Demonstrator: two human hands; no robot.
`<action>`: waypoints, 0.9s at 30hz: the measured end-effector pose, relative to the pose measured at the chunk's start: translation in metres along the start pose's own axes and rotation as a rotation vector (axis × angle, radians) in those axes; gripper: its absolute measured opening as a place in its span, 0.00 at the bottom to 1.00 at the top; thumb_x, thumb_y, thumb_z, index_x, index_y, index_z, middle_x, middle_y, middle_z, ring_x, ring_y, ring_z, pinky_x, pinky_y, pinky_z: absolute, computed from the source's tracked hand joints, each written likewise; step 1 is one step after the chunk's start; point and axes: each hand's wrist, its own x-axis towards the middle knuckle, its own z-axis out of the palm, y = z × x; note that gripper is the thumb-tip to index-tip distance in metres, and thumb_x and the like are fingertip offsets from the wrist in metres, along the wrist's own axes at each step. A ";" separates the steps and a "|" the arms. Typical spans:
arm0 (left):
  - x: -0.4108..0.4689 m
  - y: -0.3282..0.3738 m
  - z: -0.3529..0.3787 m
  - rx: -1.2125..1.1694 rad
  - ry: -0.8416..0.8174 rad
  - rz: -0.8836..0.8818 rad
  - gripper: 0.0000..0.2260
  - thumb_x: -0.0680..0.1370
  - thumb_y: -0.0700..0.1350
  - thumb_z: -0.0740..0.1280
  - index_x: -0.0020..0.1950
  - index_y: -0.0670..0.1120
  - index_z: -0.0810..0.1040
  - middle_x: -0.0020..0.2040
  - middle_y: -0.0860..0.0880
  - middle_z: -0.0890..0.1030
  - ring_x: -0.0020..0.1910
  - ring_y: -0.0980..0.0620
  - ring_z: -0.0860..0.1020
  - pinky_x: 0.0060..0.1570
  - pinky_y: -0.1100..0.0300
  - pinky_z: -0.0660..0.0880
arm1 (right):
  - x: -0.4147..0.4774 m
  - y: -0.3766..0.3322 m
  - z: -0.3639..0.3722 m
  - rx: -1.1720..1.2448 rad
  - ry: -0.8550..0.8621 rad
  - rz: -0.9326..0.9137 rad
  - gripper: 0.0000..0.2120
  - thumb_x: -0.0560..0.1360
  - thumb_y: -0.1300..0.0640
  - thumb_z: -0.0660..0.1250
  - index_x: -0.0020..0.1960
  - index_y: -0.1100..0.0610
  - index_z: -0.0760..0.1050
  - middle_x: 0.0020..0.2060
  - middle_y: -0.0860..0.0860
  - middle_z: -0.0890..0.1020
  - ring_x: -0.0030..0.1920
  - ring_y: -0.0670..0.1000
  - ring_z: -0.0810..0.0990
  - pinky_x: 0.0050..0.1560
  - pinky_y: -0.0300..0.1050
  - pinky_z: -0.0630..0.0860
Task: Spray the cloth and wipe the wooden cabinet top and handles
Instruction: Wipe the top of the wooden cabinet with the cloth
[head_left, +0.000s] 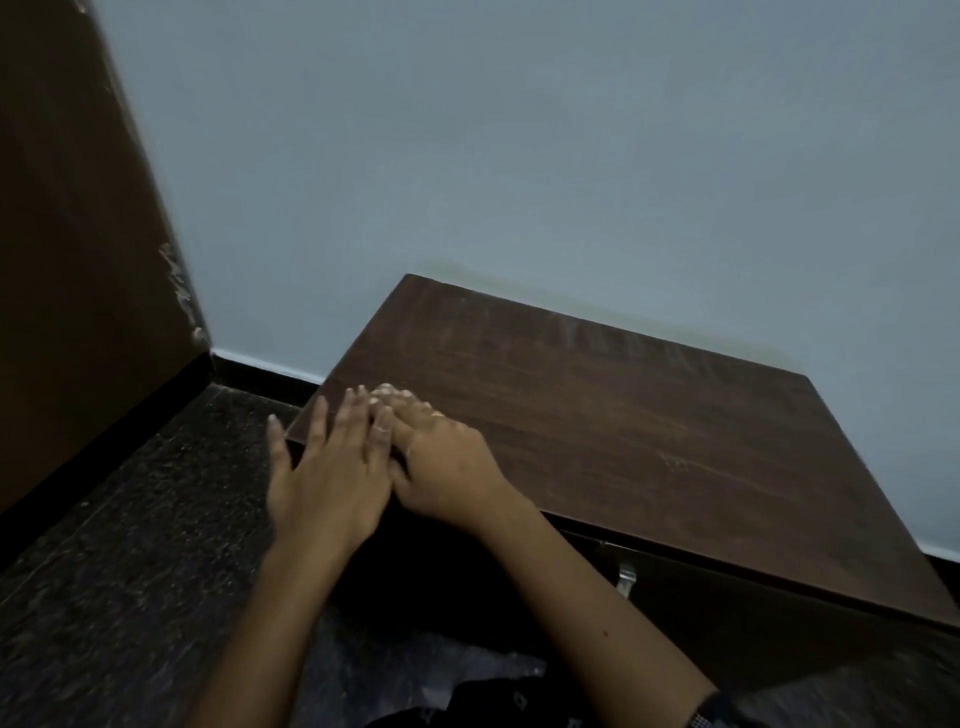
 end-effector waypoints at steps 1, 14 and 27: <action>-0.007 0.003 0.002 -0.011 0.009 -0.004 0.26 0.79 0.56 0.37 0.77 0.51 0.44 0.78 0.58 0.46 0.77 0.56 0.42 0.72 0.44 0.33 | -0.005 0.002 -0.001 0.008 0.005 -0.017 0.24 0.77 0.57 0.60 0.72 0.57 0.62 0.72 0.53 0.66 0.72 0.52 0.64 0.68 0.46 0.64; -0.032 0.140 0.055 -0.002 -0.054 0.360 0.25 0.82 0.55 0.41 0.77 0.49 0.48 0.79 0.55 0.50 0.77 0.54 0.44 0.73 0.46 0.35 | -0.122 0.090 -0.067 -0.001 0.004 0.377 0.26 0.77 0.58 0.58 0.73 0.47 0.59 0.74 0.44 0.62 0.73 0.47 0.61 0.67 0.48 0.66; -0.050 0.305 0.112 0.038 -0.264 0.657 0.24 0.82 0.55 0.39 0.77 0.50 0.45 0.79 0.55 0.47 0.77 0.51 0.42 0.72 0.45 0.33 | -0.233 0.185 -0.124 0.001 0.138 0.834 0.21 0.80 0.56 0.55 0.72 0.48 0.62 0.73 0.45 0.63 0.73 0.49 0.61 0.69 0.48 0.62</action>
